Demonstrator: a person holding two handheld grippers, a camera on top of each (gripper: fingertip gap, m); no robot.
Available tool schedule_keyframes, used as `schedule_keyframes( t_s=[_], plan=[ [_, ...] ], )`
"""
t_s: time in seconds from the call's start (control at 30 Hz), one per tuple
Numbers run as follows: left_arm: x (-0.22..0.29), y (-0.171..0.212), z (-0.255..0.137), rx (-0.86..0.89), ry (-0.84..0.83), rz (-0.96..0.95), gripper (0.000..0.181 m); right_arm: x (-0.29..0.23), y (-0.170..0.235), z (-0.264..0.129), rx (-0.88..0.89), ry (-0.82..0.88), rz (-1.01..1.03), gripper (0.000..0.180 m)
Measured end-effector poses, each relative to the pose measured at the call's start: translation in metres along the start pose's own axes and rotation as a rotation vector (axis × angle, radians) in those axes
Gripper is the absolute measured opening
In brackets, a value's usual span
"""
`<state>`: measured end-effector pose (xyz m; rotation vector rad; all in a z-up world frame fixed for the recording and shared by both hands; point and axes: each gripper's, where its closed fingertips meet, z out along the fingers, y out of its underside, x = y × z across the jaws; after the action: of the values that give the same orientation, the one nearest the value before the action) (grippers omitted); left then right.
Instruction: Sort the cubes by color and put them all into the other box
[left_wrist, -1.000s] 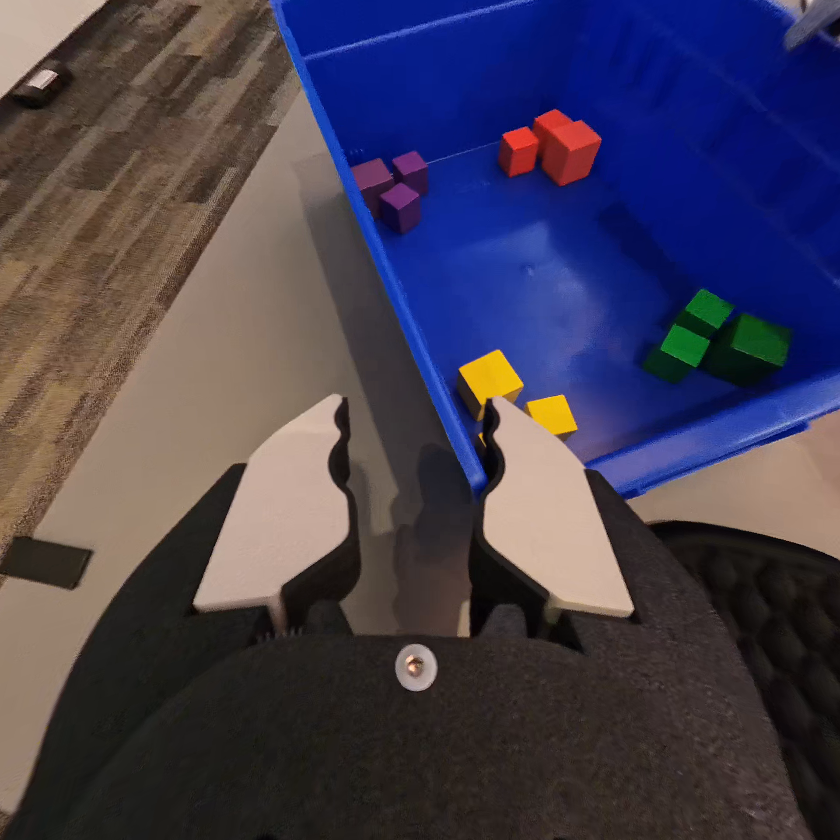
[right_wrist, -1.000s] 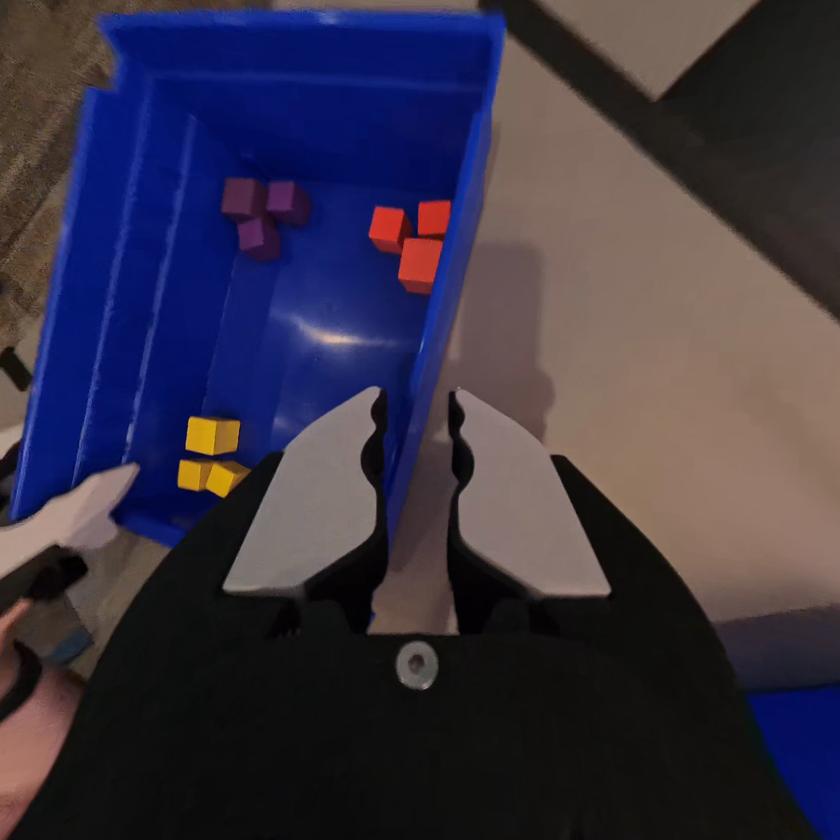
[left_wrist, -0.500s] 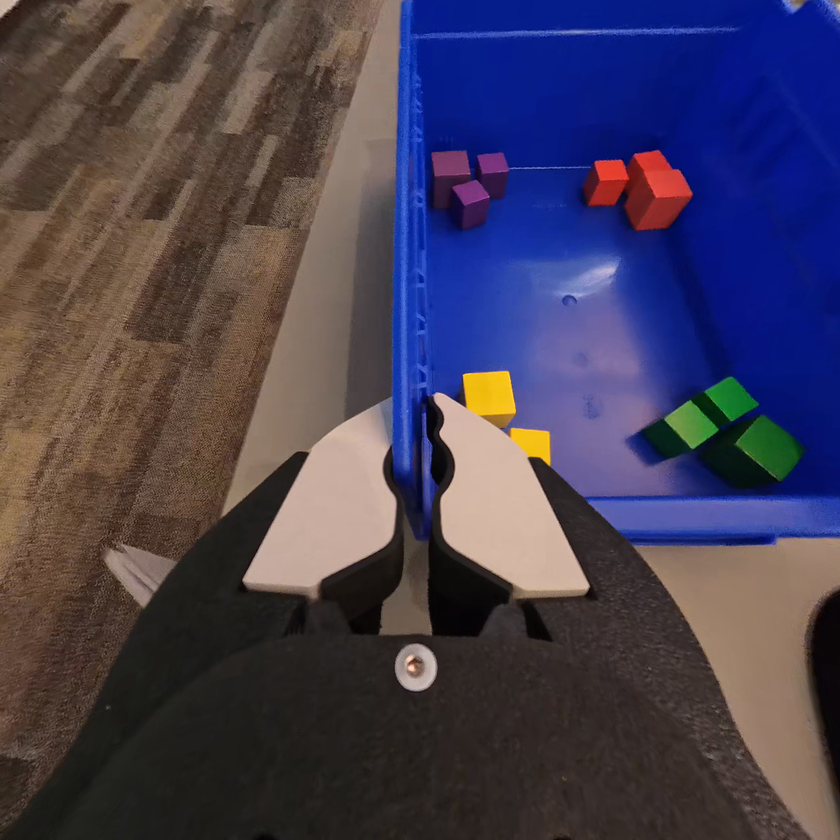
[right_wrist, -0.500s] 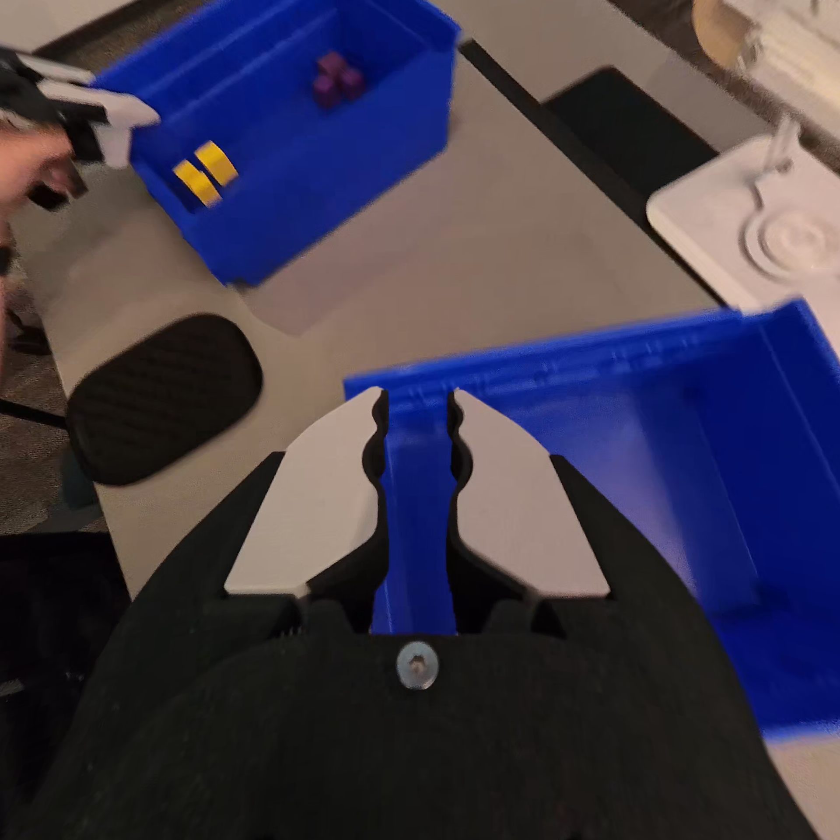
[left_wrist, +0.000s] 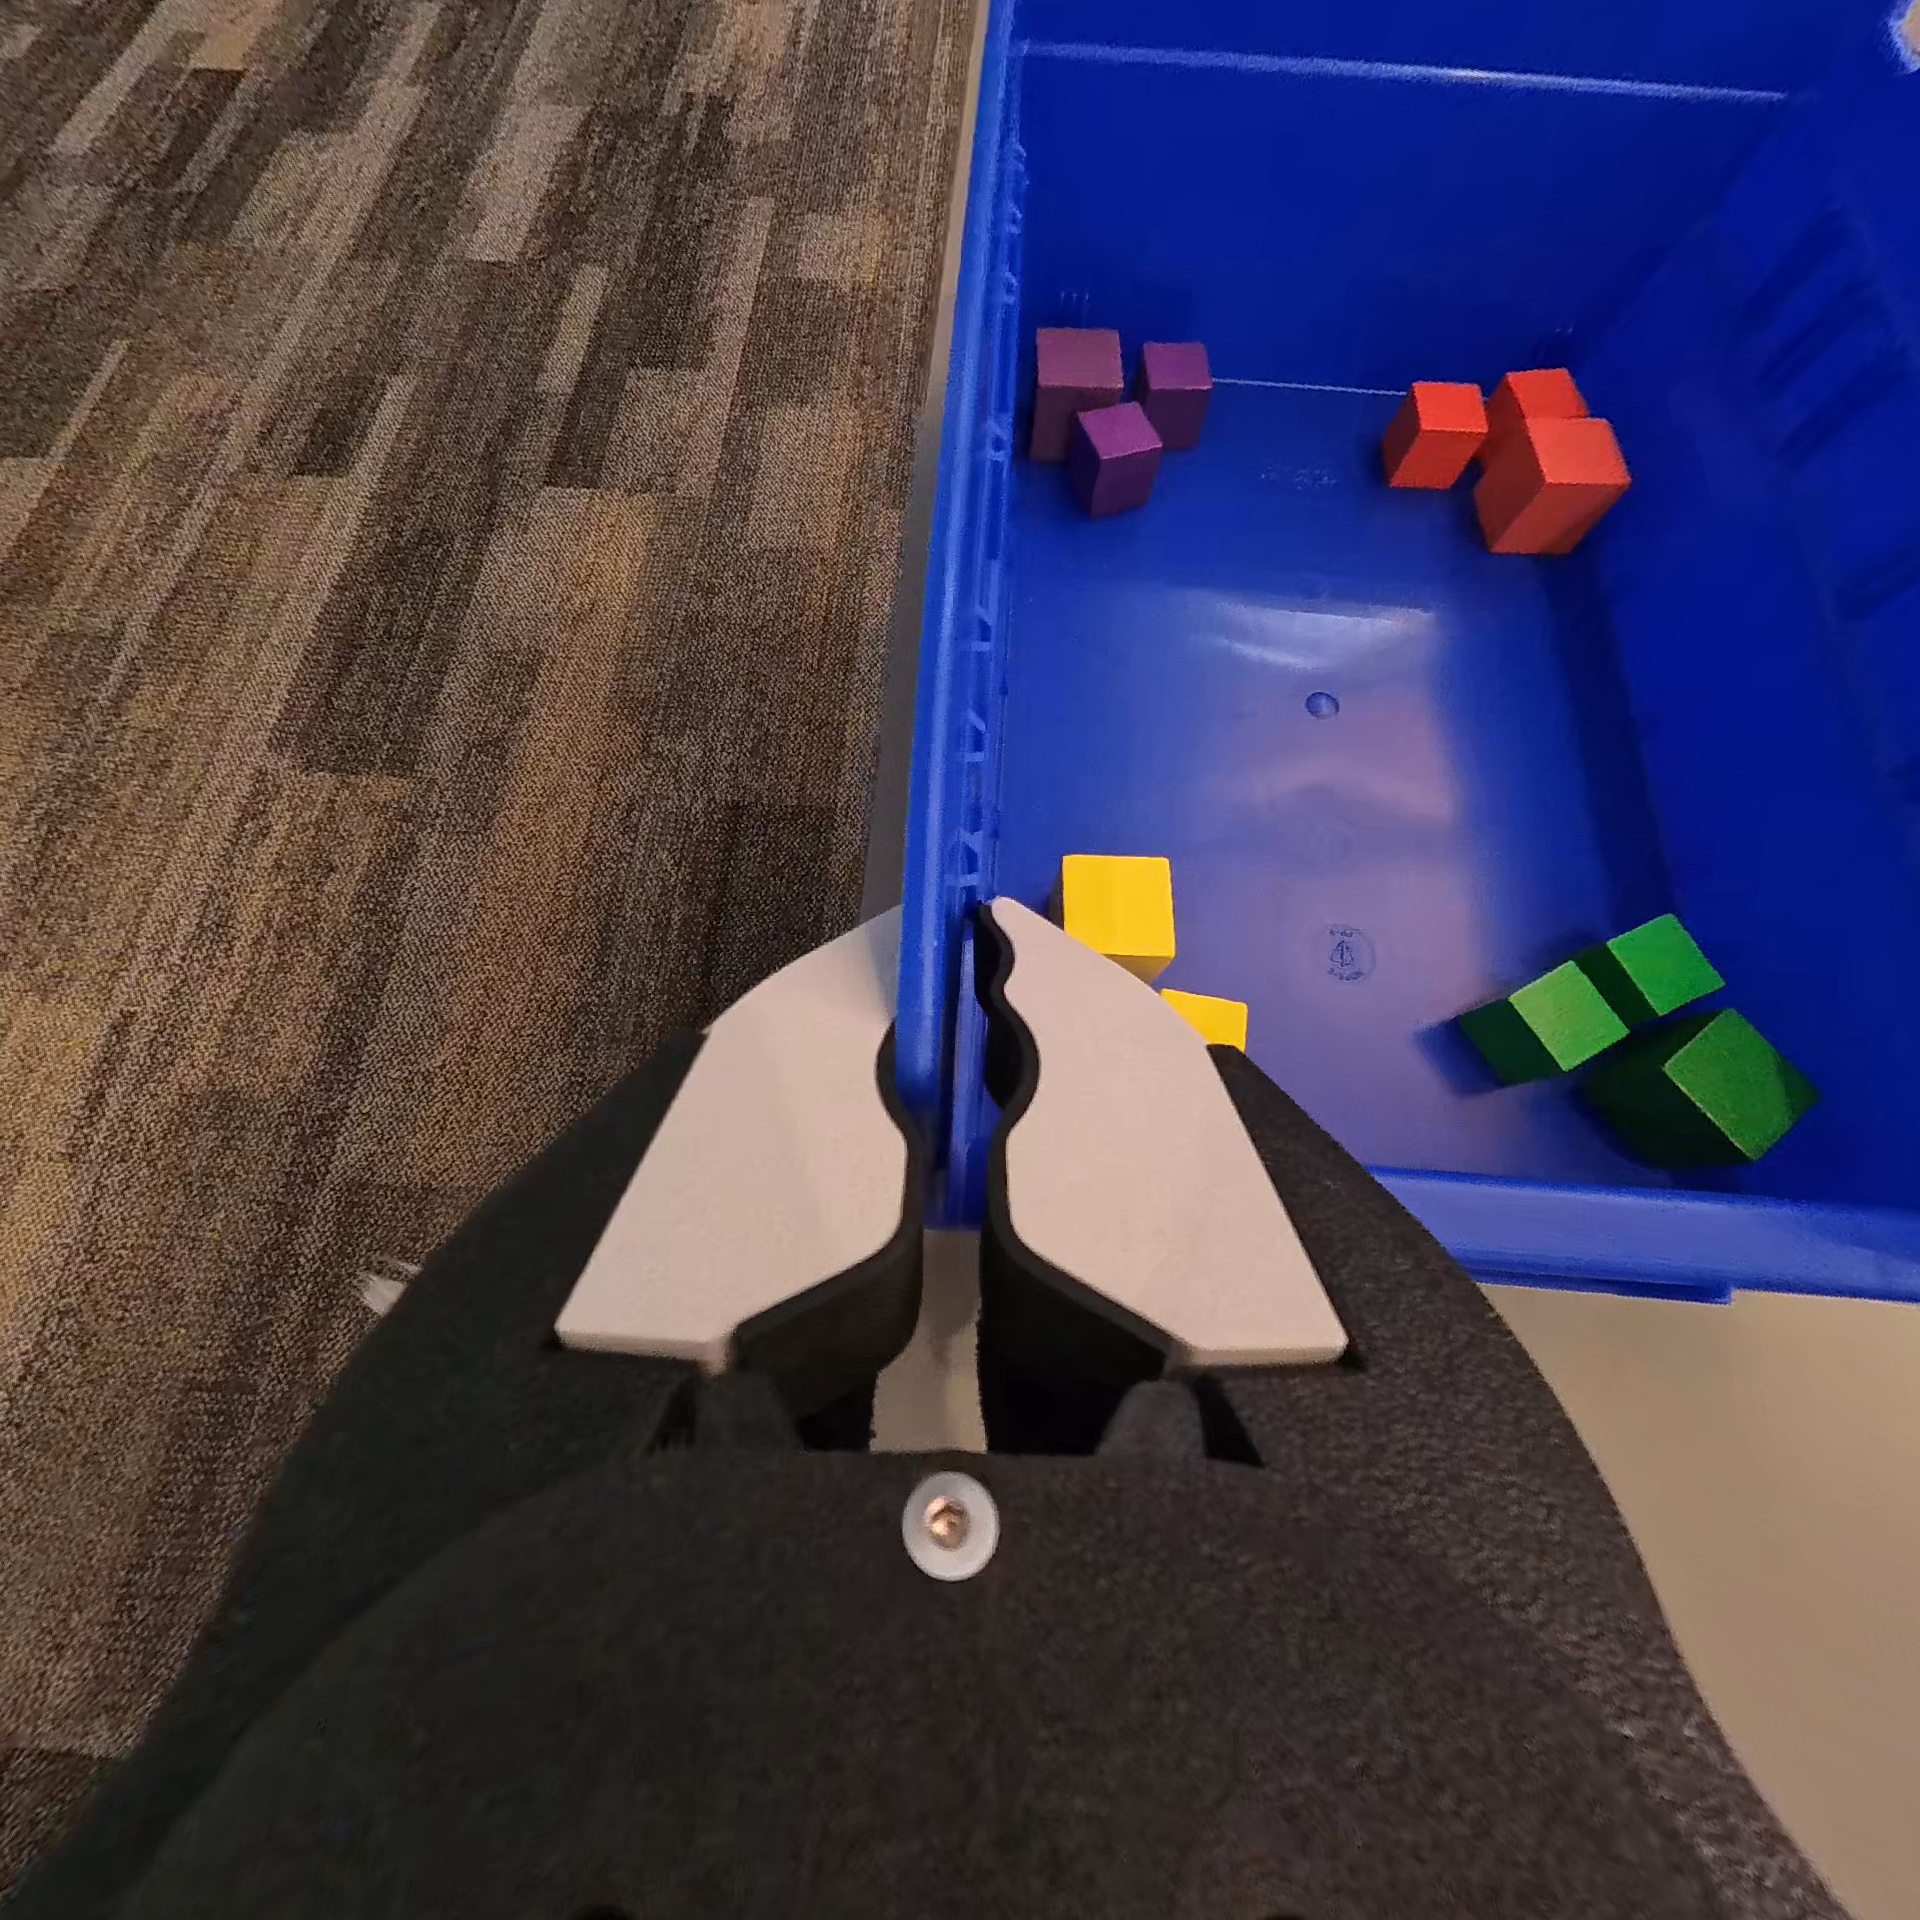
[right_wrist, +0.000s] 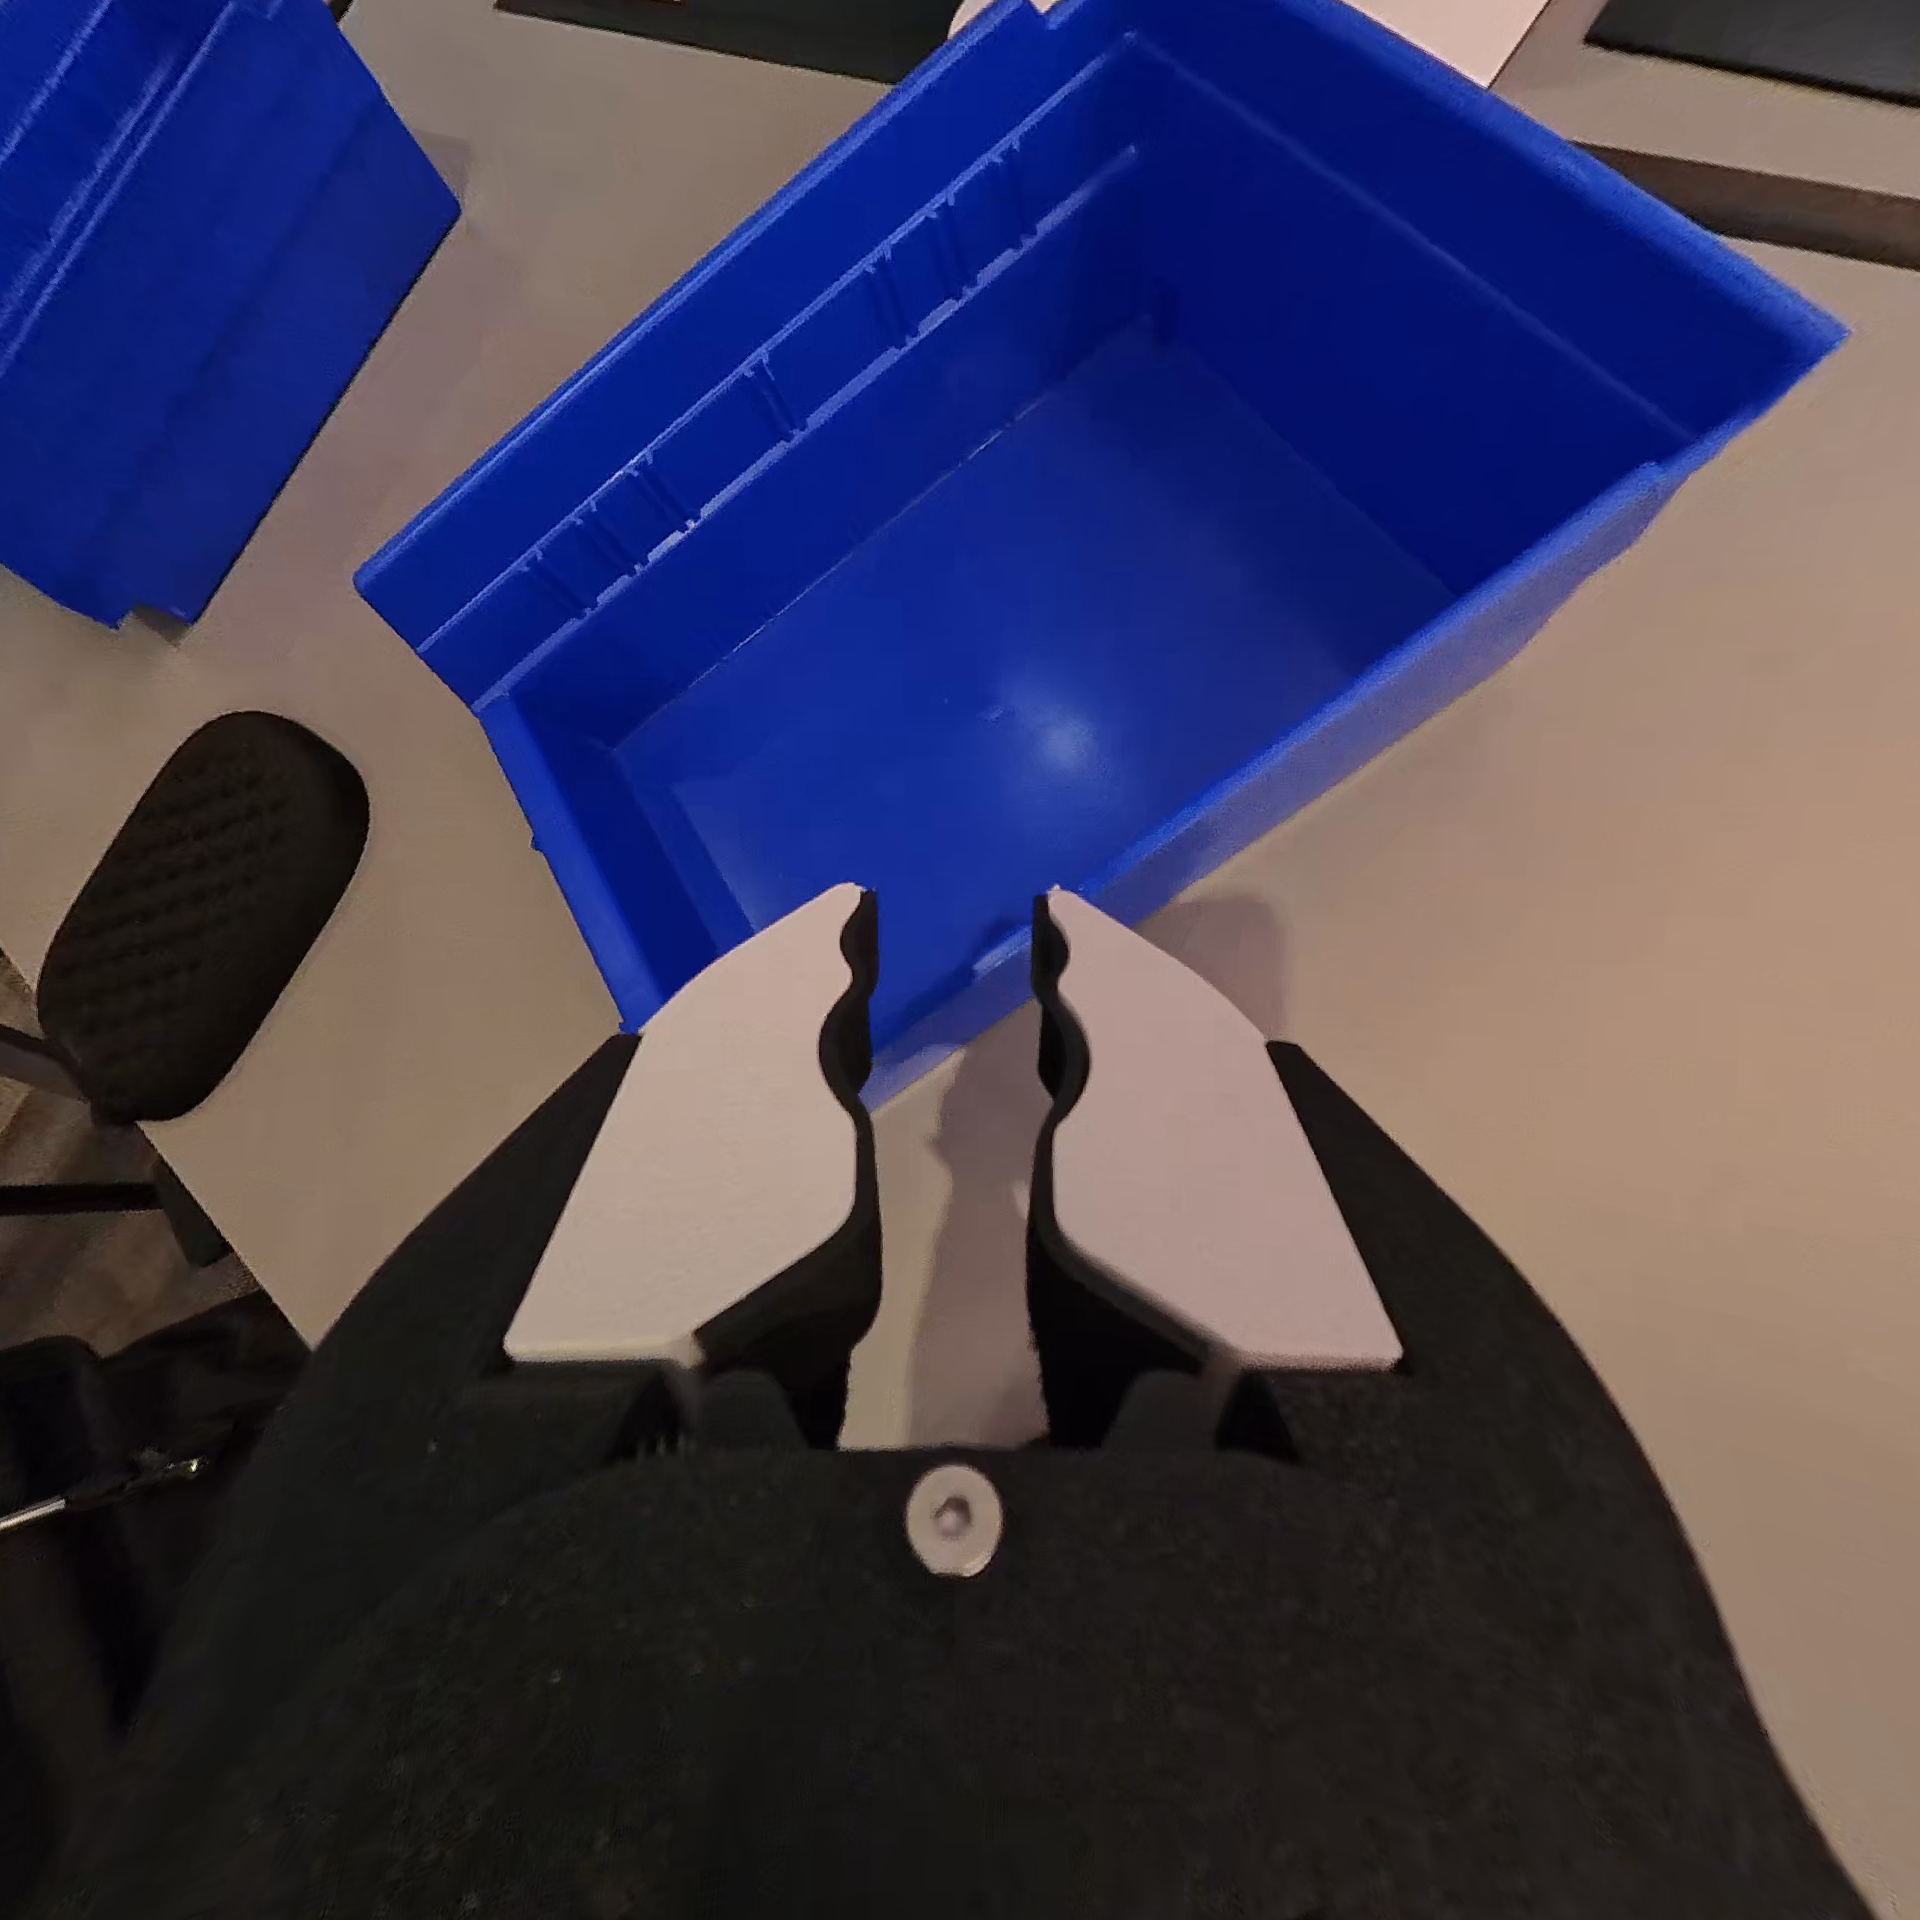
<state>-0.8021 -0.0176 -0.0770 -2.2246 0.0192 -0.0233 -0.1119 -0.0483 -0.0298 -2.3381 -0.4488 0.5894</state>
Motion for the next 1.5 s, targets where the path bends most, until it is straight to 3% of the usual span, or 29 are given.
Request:
schedule_keyframes(
  t_s=[0.3, 0.33, 0.37, 0.4, 0.57, 0.73, 0.93, 1.07, 1.17, 1.27, 1.5],
  plan=[
    [-0.005, -0.002, 0.001, 0.026, -0.01, 0.003, 0.011, -0.006, 0.005, 0.004, -0.05, 0.045, -0.023, 0.034],
    [-0.006, -0.005, -0.003, 0.05, -0.033, 0.001, 0.029, -0.005, 0.004, 0.005, -0.048, 0.063, -0.003, 0.04],
    [-0.002, -0.008, -0.009, 0.074, -0.025, -0.007, 0.059, -0.004, 0.001, 0.006, -0.039, 0.08, 0.028, 0.049],
    [0.003, -0.011, -0.018, 0.099, -0.004, -0.021, 0.065, -0.004, -0.002, 0.008, -0.028, 0.09, 0.062, 0.054],
    [0.007, -0.019, -0.07, 0.223, -0.117, -0.04, 0.054, 0.002, -0.014, 0.025, -0.05, 0.19, 0.166, 0.065],
    [0.05, -0.013, -0.101, 0.236, -0.143, 0.048, 0.05, 0.023, 0.0, 0.045, -0.242, 0.369, 0.141, 0.012],
    [0.108, -0.021, -0.126, 0.358, -0.193, 0.145, 0.04, 0.025, -0.01, 0.023, -0.187, 0.497, 0.1, 0.036],
    [0.136, -0.016, -0.119, 0.318, -0.191, 0.148, 0.032, 0.041, -0.003, 0.012, -0.19, 0.59, 0.091, 0.045],
    [0.164, -0.014, -0.108, 0.299, -0.044, 0.057, 0.035, 0.042, 0.026, 0.035, -0.351, 0.485, 0.184, 0.057],
    [0.177, -0.015, -0.108, 0.298, 0.018, 0.016, 0.035, 0.04, 0.039, 0.056, -0.445, 0.388, 0.237, 0.033],
    [0.188, -0.015, -0.12, 0.273, -0.067, 0.124, 0.033, 0.082, 0.022, 0.058, -0.493, 0.353, 0.197, 0.007]
  ],
)
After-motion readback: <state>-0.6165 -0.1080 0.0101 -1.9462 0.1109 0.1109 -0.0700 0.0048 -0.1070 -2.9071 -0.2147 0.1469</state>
